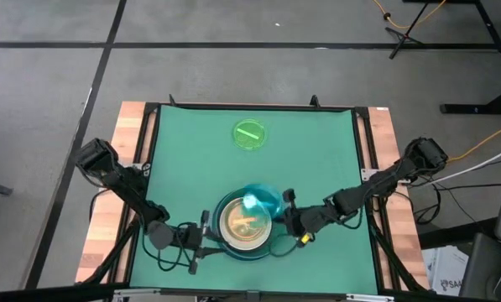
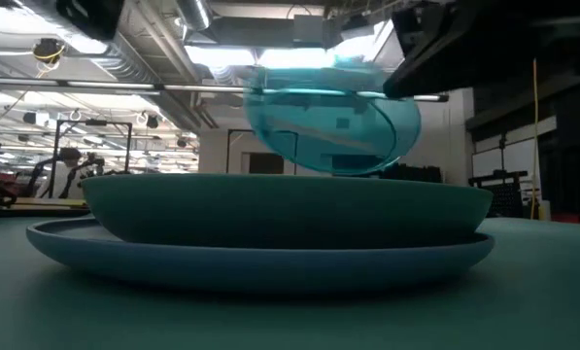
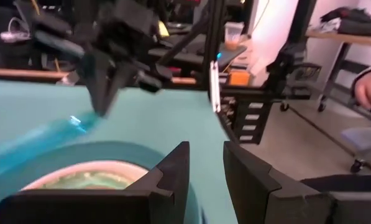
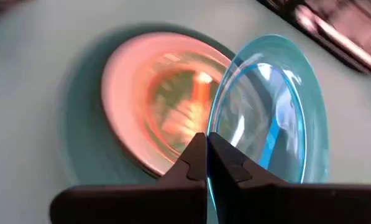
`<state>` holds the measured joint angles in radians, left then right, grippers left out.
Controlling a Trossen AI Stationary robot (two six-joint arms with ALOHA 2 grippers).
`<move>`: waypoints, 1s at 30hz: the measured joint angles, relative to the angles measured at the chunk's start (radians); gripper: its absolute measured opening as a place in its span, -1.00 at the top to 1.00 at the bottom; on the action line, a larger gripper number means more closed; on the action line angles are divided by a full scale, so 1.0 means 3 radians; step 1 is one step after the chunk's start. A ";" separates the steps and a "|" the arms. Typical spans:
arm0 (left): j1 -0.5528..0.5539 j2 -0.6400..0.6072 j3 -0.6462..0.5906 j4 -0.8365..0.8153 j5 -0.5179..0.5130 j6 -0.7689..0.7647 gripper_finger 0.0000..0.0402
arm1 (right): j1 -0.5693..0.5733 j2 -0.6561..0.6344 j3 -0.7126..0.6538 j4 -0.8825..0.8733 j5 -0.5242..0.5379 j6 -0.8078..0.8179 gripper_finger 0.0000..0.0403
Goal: Stack plastic plates
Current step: Stack the blue transparent plate on top of the orange transparent plate
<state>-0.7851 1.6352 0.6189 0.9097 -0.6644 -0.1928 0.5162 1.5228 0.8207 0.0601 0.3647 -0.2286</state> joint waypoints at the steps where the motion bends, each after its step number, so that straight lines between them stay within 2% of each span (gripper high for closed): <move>1: -0.0016 -0.0040 0.0000 0.0000 -0.0007 0.0027 0.54 | 0.0026 0.0048 -0.0001 0.0113 -0.0089 -0.0088 1.00; 5: -0.0074 -0.0119 0.0004 0.0011 -0.0013 0.0077 0.54 | 0.0081 0.0241 -0.0001 0.0554 -0.0299 -0.0292 1.00; 10: -0.0095 -0.0114 0.0003 0.0003 -0.0038 0.0081 0.54 | 0.0090 0.0421 0.0000 0.0763 -0.0316 -0.0420 1.00; 17: -0.0086 -0.0114 0.0003 0.0011 -0.0038 0.0075 0.54 | 0.0078 0.0679 0.0193 0.0701 -0.0256 -0.0580 1.00; 24: -0.0083 -0.0113 0.0003 0.0011 -0.0038 0.0066 0.54 | -0.0069 0.0909 0.0414 0.0313 -0.0199 -0.0635 1.00; 30: -0.0083 -0.0113 0.0002 0.0012 -0.0038 0.0066 0.54 | -0.0089 0.0972 0.0459 0.0227 -0.0233 -0.0623 1.00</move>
<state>-0.8101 1.6012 0.6195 0.9134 -0.6758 -0.1731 0.4896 1.8145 0.9585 0.1281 0.2948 -0.4156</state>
